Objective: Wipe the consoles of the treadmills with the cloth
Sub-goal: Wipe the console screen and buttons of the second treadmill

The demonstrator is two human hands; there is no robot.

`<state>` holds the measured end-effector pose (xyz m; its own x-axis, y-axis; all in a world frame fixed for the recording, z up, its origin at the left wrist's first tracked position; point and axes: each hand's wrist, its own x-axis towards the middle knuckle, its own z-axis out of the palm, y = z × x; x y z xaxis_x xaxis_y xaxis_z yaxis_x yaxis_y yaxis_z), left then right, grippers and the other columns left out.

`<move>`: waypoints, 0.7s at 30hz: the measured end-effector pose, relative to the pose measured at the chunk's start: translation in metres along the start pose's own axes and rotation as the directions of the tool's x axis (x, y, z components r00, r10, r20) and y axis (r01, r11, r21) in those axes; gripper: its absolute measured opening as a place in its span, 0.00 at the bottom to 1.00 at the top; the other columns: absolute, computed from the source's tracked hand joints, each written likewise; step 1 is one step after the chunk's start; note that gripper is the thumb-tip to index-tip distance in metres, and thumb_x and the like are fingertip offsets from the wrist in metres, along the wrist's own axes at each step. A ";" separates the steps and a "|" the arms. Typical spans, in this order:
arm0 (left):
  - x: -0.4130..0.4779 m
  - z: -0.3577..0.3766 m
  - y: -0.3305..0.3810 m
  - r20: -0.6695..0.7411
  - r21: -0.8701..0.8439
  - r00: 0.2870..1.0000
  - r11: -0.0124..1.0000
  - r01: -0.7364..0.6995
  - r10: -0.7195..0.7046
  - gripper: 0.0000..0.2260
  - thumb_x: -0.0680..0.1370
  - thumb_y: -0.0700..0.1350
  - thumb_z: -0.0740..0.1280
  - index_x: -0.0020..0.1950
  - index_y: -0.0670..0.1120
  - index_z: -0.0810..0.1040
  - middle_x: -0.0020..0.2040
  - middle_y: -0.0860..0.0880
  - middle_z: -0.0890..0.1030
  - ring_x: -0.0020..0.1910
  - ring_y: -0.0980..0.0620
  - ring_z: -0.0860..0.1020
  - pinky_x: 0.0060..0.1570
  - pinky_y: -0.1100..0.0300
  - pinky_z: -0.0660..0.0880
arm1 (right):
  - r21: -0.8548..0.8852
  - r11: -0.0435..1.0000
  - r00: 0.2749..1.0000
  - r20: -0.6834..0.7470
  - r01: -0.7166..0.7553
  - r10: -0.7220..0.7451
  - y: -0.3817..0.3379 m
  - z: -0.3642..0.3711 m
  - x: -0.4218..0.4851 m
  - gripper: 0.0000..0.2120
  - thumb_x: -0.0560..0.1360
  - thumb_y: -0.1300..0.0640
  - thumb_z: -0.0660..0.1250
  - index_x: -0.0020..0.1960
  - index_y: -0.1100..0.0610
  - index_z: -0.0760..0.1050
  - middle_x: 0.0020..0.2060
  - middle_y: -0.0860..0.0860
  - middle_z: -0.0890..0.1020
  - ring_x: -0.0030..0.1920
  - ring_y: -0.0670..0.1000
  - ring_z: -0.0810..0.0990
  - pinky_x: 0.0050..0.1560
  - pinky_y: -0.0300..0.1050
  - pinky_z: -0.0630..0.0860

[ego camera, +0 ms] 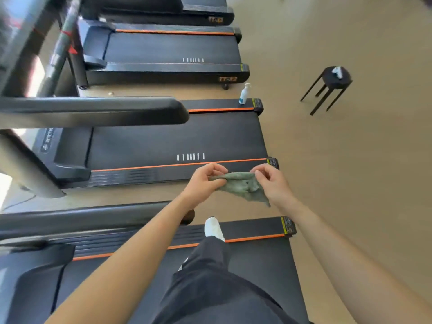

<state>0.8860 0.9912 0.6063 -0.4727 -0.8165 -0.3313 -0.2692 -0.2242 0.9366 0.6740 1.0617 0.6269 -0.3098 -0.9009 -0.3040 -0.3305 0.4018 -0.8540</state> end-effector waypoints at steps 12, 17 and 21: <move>0.167 -0.071 0.058 -0.261 0.000 0.961 0.995 -0.097 0.094 0.04 0.80 0.42 0.70 0.46 0.46 0.82 0.37 0.57 0.82 0.36 0.61 0.78 0.40 0.66 0.74 | -0.161 0.968 0.960 0.235 0.193 -0.153 -0.105 -0.032 0.219 0.08 0.73 0.64 0.73 0.45 0.52 0.81 0.37 0.51 0.81 0.36 0.45 0.75 0.40 0.40 0.74; 0.219 -0.095 0.087 -0.362 0.055 0.923 0.992 -0.117 0.129 0.04 0.79 0.45 0.71 0.46 0.46 0.81 0.37 0.52 0.82 0.33 0.57 0.78 0.34 0.61 0.75 | -0.074 0.980 0.961 0.223 0.183 -0.163 -0.143 -0.032 0.287 0.06 0.73 0.62 0.73 0.42 0.51 0.83 0.36 0.53 0.80 0.37 0.48 0.76 0.42 0.44 0.74; 0.260 -0.106 0.093 -0.457 0.058 0.884 0.995 -0.078 0.096 0.04 0.77 0.46 0.74 0.45 0.48 0.81 0.39 0.51 0.83 0.36 0.57 0.78 0.38 0.61 0.77 | 0.071 0.989 0.962 0.233 0.132 -0.145 -0.162 -0.029 0.339 0.07 0.76 0.63 0.70 0.43 0.55 0.85 0.38 0.53 0.85 0.41 0.49 0.82 0.47 0.47 0.80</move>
<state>0.8265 0.7016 0.6192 -0.0604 -0.9867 -0.1512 -0.2798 -0.1287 0.9514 0.5967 0.6963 0.6748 -0.0420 -0.9628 -0.2669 -0.3040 0.2668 -0.9146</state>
